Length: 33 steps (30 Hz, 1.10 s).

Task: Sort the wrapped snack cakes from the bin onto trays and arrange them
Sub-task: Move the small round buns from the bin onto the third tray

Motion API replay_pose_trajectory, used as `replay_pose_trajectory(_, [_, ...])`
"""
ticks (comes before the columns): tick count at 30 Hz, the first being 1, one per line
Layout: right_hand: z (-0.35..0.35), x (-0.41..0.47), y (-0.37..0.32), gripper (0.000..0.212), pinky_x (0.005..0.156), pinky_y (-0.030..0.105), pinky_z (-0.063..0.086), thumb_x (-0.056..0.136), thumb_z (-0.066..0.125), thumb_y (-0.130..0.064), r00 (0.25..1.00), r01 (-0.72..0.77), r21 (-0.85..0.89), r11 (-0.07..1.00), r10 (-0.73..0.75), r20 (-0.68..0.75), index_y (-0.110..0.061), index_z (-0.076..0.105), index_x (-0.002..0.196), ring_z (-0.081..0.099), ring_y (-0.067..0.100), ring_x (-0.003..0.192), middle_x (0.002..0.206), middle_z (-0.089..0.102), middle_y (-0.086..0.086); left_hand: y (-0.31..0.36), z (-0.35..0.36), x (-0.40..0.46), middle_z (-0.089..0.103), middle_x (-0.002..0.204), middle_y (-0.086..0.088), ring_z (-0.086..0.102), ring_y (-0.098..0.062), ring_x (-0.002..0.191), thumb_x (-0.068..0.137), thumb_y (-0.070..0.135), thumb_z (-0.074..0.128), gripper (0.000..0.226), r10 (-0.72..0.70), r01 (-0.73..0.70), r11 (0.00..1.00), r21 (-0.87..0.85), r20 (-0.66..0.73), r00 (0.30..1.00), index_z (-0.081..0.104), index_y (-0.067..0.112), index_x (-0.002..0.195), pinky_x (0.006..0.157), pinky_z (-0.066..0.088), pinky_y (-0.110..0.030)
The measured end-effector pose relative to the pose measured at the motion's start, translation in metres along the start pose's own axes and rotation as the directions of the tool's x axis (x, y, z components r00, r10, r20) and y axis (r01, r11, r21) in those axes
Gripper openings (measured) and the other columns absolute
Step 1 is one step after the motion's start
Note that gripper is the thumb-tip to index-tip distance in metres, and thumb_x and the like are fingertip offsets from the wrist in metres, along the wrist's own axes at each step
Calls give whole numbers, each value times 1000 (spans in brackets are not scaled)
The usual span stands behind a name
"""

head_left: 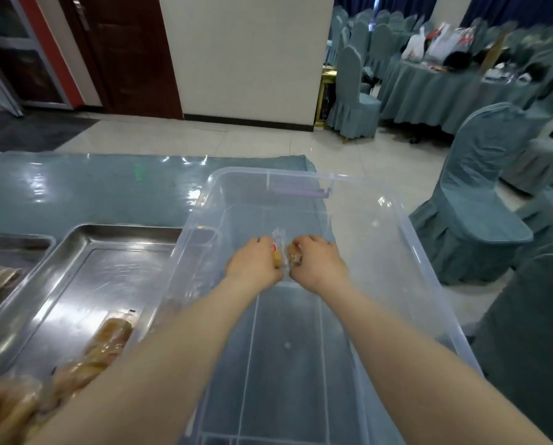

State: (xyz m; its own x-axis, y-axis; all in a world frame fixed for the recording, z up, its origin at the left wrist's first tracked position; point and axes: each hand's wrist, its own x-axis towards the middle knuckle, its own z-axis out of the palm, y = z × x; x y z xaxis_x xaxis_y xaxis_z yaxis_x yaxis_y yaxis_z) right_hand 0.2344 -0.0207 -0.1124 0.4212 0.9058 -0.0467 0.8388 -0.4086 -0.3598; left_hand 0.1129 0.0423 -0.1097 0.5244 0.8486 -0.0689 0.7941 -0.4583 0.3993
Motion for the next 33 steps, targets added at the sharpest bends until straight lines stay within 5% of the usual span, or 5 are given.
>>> replay_pose_trajectory(8, [-82, -56, -69, 52, 79, 31, 50, 73, 62, -32, 966, 201, 401, 894, -112, -235, -27, 56, 124, 64, 21, 92, 110, 65, 1, 10, -97, -69, 57, 104, 1, 57, -18, 85, 70, 29, 65, 54, 76, -175, 923, -341, -285, 956, 39, 27, 117, 63, 41, -30])
replay_pose_trajectory(15, [-102, -124, -143, 33, 72, 47, 56, 77, 67, -27, 927, 361, 555, 750, -222, -303, -29, 49, 105, 66, 22, 77, 97, 64, 2, -39, -148, -155, 57, 115, 5, 58, -13, 101, 75, 16, 69, 61, 28, -303, 820, -485, -494, 869, 42, 26, 128, 88, 51, -40])
replay_pose_trajectory(22, [-83, -164, -222, 27, 79, 10, 38, 84, 67, -29, 853, 516, 474, 714, -378, -358, -28, 61, 111, 49, -2, 99, 113, 56, -12, -115, -180, -224, 62, 93, 15, 58, 6, 83, 88, 27, 60, 28, -74, -390, 737, -552, -640, 765, 51, 45, 107, 65, 42, -7])
replay_pose_trajectory(28, [-11, -201, -272, 33, 97, 13, 24, 87, 65, -33, 866, 499, 320, 805, -446, -226, -35, 58, 120, 39, -13, 114, 142, 40, -12, -212, -188, -258, 60, 111, 6, 57, -8, 100, 89, 32, 59, 39, -28, -300, 774, -557, -504, 863, 51, 35, 127, 85, 46, -28])
replay_pose_trajectory(33, [60, -221, -300, 37, 100, 14, 23, 91, 62, -28, 918, 396, 269, 878, -370, -141, -30, 56, 128, 31, -6, 124, 148, 34, -11, -292, -172, -280, 51, 112, 26, 50, 16, 94, 82, 31, 69, 53, -63, -189, 750, -633, -354, 933, 42, 45, 126, 72, 38, -9])
